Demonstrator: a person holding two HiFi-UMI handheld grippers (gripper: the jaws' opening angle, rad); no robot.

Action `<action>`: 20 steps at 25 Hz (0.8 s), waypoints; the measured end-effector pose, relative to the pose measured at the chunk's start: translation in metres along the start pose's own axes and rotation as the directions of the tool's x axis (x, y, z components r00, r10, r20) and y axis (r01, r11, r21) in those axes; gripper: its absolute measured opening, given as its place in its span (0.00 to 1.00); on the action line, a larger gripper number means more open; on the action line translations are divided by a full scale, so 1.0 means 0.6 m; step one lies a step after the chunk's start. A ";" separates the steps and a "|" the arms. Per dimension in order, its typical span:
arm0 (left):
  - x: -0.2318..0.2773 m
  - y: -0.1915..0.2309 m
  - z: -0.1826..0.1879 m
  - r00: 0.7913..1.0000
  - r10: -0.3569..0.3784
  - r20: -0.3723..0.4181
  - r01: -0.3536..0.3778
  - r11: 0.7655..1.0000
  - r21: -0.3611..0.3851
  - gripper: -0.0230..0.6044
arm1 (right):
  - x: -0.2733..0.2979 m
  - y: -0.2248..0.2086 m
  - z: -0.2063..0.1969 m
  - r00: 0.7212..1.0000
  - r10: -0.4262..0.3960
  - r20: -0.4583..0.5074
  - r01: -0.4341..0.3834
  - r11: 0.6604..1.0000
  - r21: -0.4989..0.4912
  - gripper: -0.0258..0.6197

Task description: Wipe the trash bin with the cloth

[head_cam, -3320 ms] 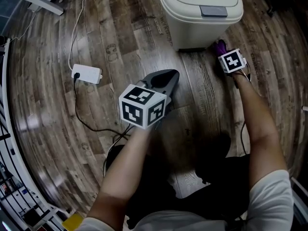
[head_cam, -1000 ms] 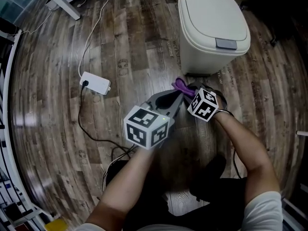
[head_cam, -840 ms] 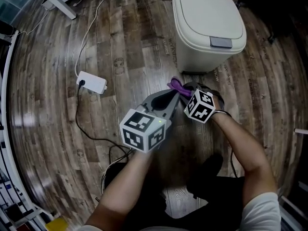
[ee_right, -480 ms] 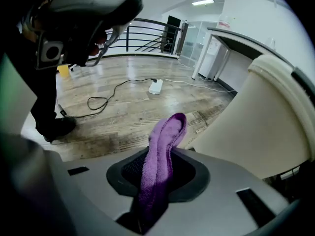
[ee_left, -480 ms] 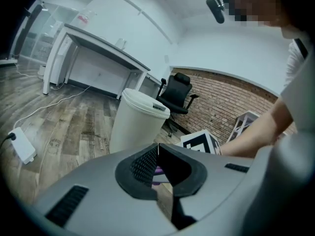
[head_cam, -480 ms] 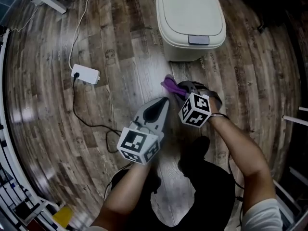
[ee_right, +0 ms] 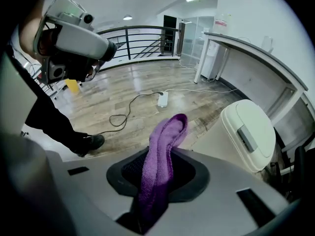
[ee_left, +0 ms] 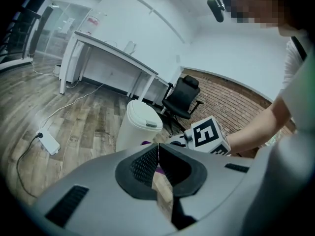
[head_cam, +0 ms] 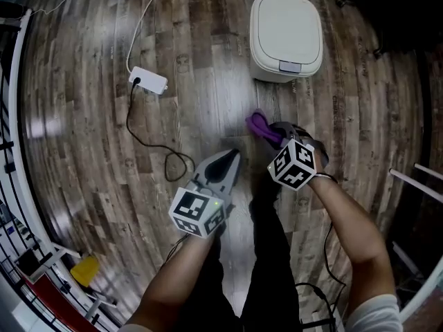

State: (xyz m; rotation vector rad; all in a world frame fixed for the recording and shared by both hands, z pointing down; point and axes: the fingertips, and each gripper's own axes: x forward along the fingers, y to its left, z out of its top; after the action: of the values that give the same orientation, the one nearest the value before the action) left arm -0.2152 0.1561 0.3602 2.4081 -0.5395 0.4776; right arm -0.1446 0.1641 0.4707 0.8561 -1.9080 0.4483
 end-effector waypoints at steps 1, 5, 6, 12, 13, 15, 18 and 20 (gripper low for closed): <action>-0.006 -0.007 0.010 1.000 0.005 0.004 -0.005 1.000 -0.008 0.05 | -0.012 0.002 0.007 1.000 0.007 0.002 -0.007 1.000 0.002 0.18; -0.014 -0.033 0.042 1.000 0.009 0.019 -0.008 1.000 -0.029 0.05 | -0.050 -0.001 0.023 1.000 0.025 0.007 -0.025 1.000 -0.017 0.19; -0.016 -0.036 0.050 1.000 0.013 0.022 -0.012 0.999 -0.032 0.05 | -0.059 -0.004 0.029 0.999 0.031 0.011 -0.031 0.999 -0.021 0.19; -0.021 -0.035 0.098 0.995 0.090 0.051 -0.086 0.993 -0.078 0.05 | -0.103 -0.041 0.072 0.996 0.081 0.036 -0.081 0.997 -0.019 0.19; -0.021 -0.035 0.105 0.993 0.102 0.056 -0.097 0.991 -0.090 0.05 | -0.109 -0.049 0.079 0.995 0.091 0.034 -0.090 0.995 -0.030 0.19; -0.021 -0.031 0.118 0.990 0.126 0.070 -0.118 0.987 -0.111 0.05 | -0.117 -0.061 0.095 0.994 0.110 0.026 -0.108 0.992 -0.069 0.19; -0.023 -0.019 0.149 0.983 0.155 0.101 -0.140 0.980 -0.138 0.05 | -0.123 -0.088 0.125 0.991 0.132 0.007 -0.130 0.984 -0.123 0.19; -0.023 -0.004 0.172 0.977 0.174 0.124 -0.153 0.975 -0.161 0.05 | -0.121 -0.108 0.149 0.989 0.149 -0.012 -0.150 0.978 -0.148 0.18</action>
State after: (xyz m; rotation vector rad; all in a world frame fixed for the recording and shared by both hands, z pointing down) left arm -0.2049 0.0955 0.2763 2.2728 -0.8108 0.3284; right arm -0.1320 0.0907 0.3616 0.6177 -1.9859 0.3905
